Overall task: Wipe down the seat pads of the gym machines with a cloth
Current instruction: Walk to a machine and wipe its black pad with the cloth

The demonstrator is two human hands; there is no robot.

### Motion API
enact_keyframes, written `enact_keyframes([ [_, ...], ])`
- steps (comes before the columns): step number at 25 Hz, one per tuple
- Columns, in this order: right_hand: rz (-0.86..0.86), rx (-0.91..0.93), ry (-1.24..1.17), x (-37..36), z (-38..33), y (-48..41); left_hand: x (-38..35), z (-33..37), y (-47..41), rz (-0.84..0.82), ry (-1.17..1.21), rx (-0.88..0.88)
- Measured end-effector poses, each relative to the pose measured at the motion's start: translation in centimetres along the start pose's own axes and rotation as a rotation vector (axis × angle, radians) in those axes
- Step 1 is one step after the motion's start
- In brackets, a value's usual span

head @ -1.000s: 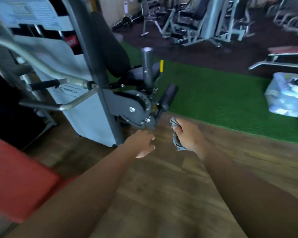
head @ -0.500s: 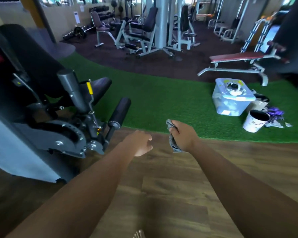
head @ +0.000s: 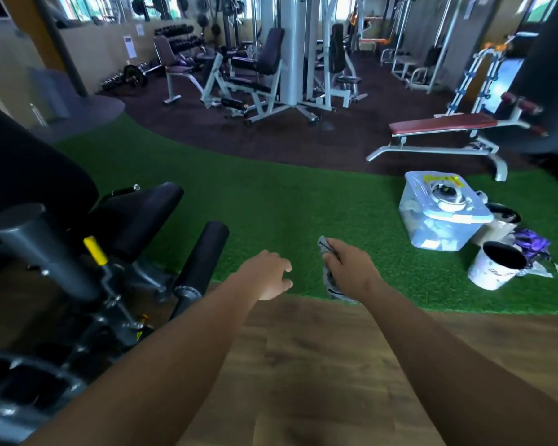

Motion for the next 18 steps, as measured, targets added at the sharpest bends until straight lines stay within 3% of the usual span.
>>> enact_keyframes([
  [7, -0.082, 0.101, 0.034, 0.4, 2.7, -19.9, 3.8, -6.2, -16.4, 0.002, 0.027, 0.076],
  [18, -0.386, 0.26, 0.094, -4.6, 0.6, -50.7, 9.9, -20.7, -35.1, 0.0, 0.146, 0.408],
])
Point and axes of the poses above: each hand's wrist, its own y-axis away from the middle knuckle, its own x-axis out of the back of the hand, z = x × y, the point moved 8 cm from there along -y, towards the middle knuckle, and after that the axes turned 7 degrees about -y, right-handed, at the moved point
